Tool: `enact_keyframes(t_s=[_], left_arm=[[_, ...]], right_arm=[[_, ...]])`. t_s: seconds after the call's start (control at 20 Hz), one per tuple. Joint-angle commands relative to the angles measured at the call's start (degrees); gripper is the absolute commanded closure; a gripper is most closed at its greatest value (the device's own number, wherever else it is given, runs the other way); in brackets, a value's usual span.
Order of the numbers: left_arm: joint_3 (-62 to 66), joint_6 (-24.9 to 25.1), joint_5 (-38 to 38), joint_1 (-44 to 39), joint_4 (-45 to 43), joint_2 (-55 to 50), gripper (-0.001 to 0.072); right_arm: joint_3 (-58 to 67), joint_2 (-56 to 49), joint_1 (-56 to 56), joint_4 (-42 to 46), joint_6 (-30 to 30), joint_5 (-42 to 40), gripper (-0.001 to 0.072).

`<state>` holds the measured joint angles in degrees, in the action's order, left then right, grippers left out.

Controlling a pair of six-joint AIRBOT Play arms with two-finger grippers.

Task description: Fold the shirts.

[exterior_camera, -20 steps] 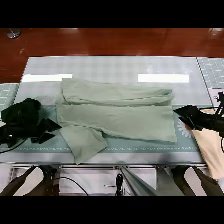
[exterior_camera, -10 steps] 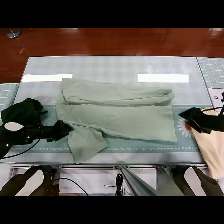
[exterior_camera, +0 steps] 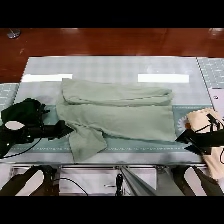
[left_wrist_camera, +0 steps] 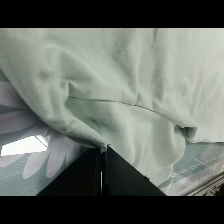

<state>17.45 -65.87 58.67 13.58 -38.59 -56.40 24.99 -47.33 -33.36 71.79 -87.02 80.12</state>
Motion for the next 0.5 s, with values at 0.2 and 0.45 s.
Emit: enact_keyframes(t_s=[0.2,0.45], left_arm=[[0.0,0.3,0.0,0.0,0.1,0.0,0.0687],[0.0,0.3,-0.3,0.0,0.1,0.0,0.0687]], right_arm=[[-1.8,-8.2,0.0,-13.8,5.9,-6.4,0.0088],[-1.8,-10.8,0.0,-22.9,8.3,-13.3,0.0088]])
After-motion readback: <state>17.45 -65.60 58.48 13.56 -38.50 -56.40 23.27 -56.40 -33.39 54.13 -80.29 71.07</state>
